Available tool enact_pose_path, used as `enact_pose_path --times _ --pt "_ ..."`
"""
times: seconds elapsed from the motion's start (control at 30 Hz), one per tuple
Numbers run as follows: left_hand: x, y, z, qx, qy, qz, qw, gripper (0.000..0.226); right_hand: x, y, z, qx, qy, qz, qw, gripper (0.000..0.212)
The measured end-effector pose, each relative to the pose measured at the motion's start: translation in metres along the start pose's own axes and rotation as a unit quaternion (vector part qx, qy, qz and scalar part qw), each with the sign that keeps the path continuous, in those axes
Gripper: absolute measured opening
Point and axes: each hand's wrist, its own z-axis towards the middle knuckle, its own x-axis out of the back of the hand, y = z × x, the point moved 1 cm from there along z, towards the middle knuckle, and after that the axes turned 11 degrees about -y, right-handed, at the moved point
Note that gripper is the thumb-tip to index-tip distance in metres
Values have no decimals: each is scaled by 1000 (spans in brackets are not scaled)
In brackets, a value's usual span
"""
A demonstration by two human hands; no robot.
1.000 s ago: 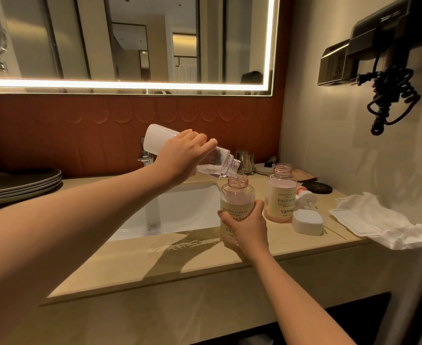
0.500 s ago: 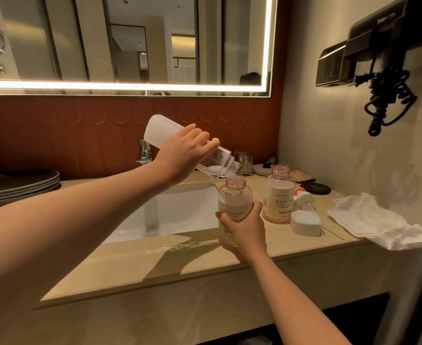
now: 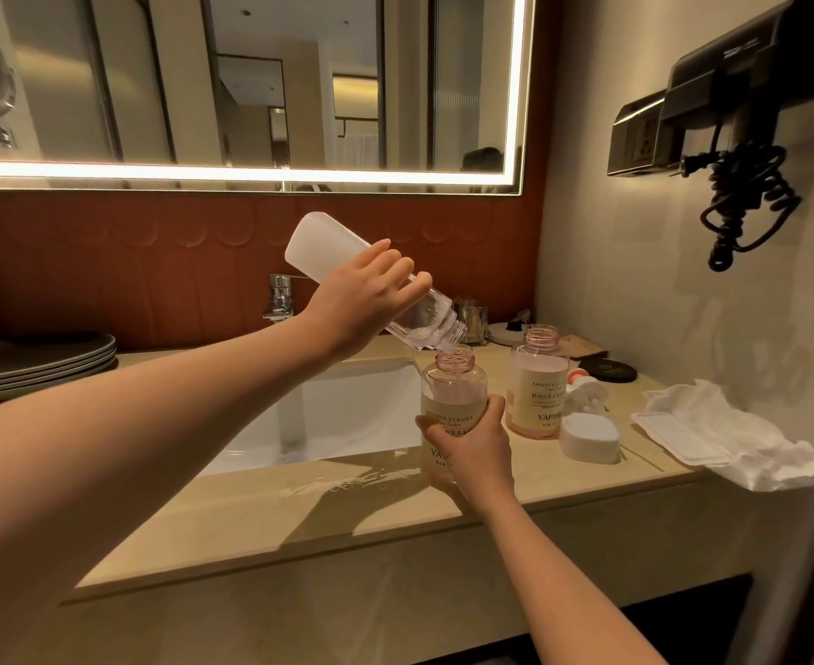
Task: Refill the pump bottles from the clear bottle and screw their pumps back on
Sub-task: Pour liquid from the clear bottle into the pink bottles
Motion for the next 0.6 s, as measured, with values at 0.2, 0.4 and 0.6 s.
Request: enact_pose_path --times 0.2,0.4,0.6 --pt "5 1 -2 -15 36 59 997 56 0 -1 0 -3 1 -5 1000 67" --pt "6 0 -1 -21 40 66 997 57 0 0 0 -4 0 -9 1000 66" --pt "9 0 0 -34 64 76 994 58 0 -1 -1 -4 -2 -12 1000 66"
